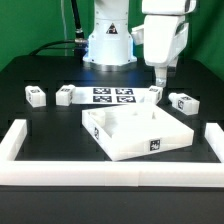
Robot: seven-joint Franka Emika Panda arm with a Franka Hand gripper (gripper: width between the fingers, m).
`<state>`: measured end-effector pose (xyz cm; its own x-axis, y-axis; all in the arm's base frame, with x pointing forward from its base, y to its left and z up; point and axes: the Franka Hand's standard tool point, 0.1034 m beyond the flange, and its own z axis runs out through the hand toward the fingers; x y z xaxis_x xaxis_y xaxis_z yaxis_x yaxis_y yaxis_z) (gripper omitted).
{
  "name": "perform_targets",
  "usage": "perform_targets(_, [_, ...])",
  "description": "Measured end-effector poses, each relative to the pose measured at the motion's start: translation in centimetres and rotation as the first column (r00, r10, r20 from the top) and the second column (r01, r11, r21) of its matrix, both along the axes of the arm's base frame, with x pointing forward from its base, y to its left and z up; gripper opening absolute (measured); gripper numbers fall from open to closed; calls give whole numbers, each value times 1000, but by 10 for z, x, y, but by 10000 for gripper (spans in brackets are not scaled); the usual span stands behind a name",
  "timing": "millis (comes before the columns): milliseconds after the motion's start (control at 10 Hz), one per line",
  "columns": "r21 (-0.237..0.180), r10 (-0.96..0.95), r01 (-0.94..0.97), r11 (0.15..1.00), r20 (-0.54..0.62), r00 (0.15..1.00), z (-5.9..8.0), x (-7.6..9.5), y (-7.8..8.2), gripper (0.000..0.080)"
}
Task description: Assemble square table
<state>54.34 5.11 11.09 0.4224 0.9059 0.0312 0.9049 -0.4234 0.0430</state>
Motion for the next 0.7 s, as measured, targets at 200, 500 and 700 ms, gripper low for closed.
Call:
perform_targets(200, [0, 2, -2, 1000, 0, 1000, 0, 0, 0, 649])
perform_targets(500, [-1, 2, -2, 1000, -2, 1000, -1, -1, 0, 649])
perform_targets(700, [-26, 222, -221, 975, 27, 975, -8, -16, -22, 649])
